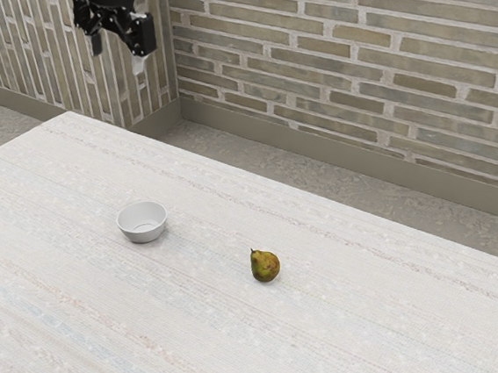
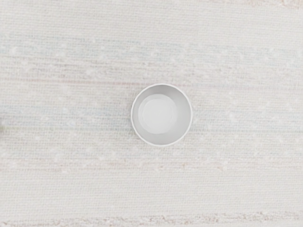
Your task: Place the pear in the bowl.
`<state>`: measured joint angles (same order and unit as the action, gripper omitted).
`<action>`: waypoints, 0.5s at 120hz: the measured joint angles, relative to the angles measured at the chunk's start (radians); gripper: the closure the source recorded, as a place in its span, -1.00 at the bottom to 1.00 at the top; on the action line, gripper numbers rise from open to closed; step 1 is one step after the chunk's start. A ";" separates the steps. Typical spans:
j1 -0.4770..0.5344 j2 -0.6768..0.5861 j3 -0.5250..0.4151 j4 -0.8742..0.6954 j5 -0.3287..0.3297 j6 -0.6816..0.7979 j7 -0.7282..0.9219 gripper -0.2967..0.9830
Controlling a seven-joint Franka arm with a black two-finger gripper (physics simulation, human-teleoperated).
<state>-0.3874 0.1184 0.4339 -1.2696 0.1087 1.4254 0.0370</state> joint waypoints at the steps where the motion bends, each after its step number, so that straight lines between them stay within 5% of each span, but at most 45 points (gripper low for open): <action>1: 0.000 0.000 0.000 -0.001 0.000 0.001 0.000 -0.54; 18: -0.006 0.016 0.000 -0.021 0.000 0.013 0.002 -0.54; 40: -0.038 0.005 -0.002 -0.241 -0.017 0.137 0.003 -0.54; 60: -0.049 0.013 -0.001 -0.392 -0.149 0.281 -0.003 -0.54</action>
<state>-0.4368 0.1316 0.4324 -1.6613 -0.0408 1.7060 0.0339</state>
